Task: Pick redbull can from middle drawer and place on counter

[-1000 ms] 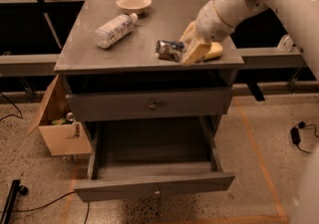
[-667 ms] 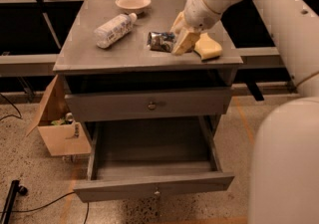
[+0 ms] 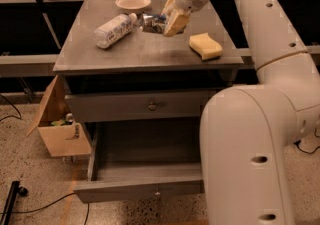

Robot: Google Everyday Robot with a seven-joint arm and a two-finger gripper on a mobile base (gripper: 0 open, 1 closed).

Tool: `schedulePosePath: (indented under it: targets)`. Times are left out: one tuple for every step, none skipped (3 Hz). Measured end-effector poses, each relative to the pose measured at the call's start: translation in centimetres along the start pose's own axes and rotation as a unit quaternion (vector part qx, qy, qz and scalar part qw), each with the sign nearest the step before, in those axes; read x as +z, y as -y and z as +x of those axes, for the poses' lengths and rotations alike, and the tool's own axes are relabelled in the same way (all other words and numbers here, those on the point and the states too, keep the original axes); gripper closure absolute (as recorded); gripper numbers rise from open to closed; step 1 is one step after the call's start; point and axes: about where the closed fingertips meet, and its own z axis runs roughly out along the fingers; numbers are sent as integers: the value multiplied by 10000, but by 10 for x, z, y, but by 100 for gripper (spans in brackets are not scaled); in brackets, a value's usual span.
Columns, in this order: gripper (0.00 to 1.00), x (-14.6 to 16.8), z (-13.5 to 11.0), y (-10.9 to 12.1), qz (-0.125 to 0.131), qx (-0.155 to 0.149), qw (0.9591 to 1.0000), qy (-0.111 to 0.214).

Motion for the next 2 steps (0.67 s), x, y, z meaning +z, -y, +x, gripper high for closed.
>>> schedulePosePath:
  targets:
    - [59, 15, 6, 14, 67, 50, 10000, -8]
    - [36, 24, 7, 22, 129, 65, 9999, 12]
